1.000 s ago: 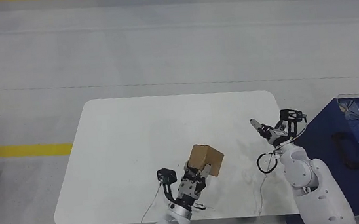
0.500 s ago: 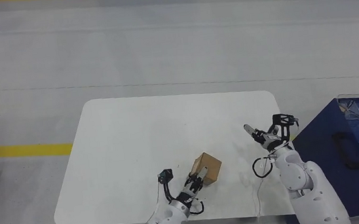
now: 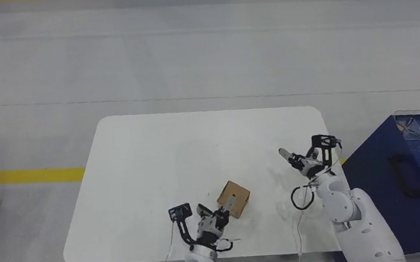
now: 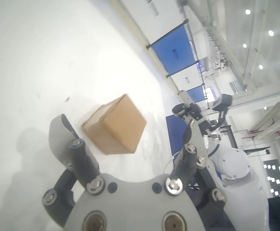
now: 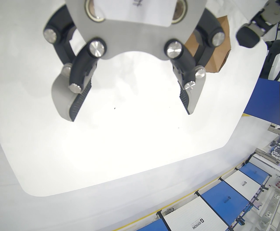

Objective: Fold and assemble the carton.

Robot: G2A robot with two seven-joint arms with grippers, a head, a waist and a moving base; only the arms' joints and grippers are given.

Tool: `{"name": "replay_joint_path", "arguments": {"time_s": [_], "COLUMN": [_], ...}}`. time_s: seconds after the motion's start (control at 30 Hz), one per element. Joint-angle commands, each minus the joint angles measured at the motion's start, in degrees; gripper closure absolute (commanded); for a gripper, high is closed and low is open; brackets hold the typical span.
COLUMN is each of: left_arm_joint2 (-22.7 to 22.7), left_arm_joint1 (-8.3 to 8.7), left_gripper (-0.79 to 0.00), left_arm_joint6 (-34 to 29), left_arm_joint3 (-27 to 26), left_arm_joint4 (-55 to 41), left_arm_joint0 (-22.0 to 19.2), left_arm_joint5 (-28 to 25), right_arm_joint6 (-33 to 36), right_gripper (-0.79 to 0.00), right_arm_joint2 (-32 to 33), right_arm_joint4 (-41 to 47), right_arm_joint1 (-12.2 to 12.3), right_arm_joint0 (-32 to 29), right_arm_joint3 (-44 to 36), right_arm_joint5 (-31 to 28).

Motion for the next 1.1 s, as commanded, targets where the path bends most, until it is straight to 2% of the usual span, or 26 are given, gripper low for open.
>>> {"name": "replay_joint_path", "arguments": {"time_s": [0.0,0.07,0.13,0.3,0.47,0.73,0.97,1.07], "left_arm_joint2": [1.8,4.1,5.8,8.9,9.8,10.3,10.1,10.3], "left_arm_joint1": [0.31,0.24,-0.01,-0.99,-2.01,-3.13,-3.79,-4.02], "left_gripper": [0.0,0.0,0.0,0.0,0.0,0.0,0.0,0.0], "left_arm_joint6": [5.8,8.2,7.2,6.4,5.5,-1.9,5.0,2.5], "left_arm_joint3": [1.3,4.0,7.1,12.3,14.8,19.2,19.5,21.7], "left_arm_joint4": [13.8,22.0,27.6,34.0,31.7,28.4,25.6,25.6], "left_arm_joint0": [-0.7,-2.2,-4.6,-8.8,-11.0,-13.8,-13.8,-14.2], "left_arm_joint5": [0.5,2.6,5.4,11.1,13.3,14.5,13.4,14.4], "right_arm_joint6": [-0.1,-0.1,0.6,1.1,1.1,1.1,1.1,1.1], "right_gripper": [-0.785,-0.785,-0.785,-0.785,-0.785,-0.785,-0.785,-0.785], "right_arm_joint2": [-0.2,-0.4,-0.7,-0.8,-0.8,-0.8,-0.8,-0.8], "right_arm_joint4": [0.0,-0.2,-0.8,-1.2,-1.2,-1.2,-1.2,-1.2], "right_arm_joint1": [0.0,0.0,0.1,0.1,0.1,0.1,0.1,0.1], "right_arm_joint0": [0.0,-0.1,0.0,0.2,0.2,0.2,0.2,0.2], "right_arm_joint3": [0.0,0.1,0.3,0.3,0.3,0.3,0.3,0.3], "right_arm_joint5": [-0.1,-0.1,0.1,0.0,0.0,0.0,0.0,0.0]}}
